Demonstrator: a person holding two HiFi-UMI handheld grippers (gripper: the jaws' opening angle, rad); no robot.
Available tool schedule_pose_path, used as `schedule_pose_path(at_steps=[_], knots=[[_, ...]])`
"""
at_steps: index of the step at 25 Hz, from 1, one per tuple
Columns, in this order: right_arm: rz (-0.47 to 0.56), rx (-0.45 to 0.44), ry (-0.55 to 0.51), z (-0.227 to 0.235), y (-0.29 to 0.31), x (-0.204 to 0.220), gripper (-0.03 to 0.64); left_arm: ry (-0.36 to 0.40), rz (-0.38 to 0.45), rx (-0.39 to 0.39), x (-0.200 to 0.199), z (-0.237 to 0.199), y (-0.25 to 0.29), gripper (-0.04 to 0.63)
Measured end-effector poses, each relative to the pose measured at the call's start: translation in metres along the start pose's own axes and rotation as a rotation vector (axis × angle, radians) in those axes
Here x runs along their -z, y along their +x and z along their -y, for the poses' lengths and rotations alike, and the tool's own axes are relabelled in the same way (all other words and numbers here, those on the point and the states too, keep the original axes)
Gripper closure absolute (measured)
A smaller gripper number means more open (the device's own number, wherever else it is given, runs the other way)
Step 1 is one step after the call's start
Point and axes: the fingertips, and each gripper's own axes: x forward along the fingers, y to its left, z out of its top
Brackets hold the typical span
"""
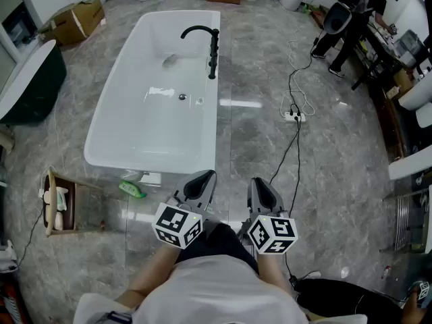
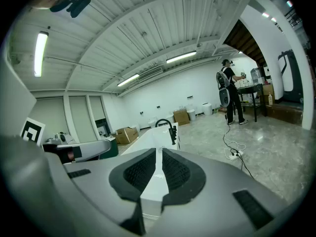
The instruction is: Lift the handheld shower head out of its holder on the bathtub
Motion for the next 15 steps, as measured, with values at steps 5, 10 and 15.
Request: schedule_pose_path(at_steps=[5,10,15], knots=[[0.007,0.005,0.009,0.01,-0.002,-0.002,0.565,-0.001,-0.005,0.003,0.002,0.005,0.006,0.583],[0.029,0.002,0.024,0.019,-0.005,-0.005,0.563,0.004,-0.016,0.008,0.006,0.014,0.013,0.583],[0.061,0.002,0.014,0.033,-0.009,-0.014,0.563,0.024,-0.027,0.003,0.006,0.025,0.024,0.583]])
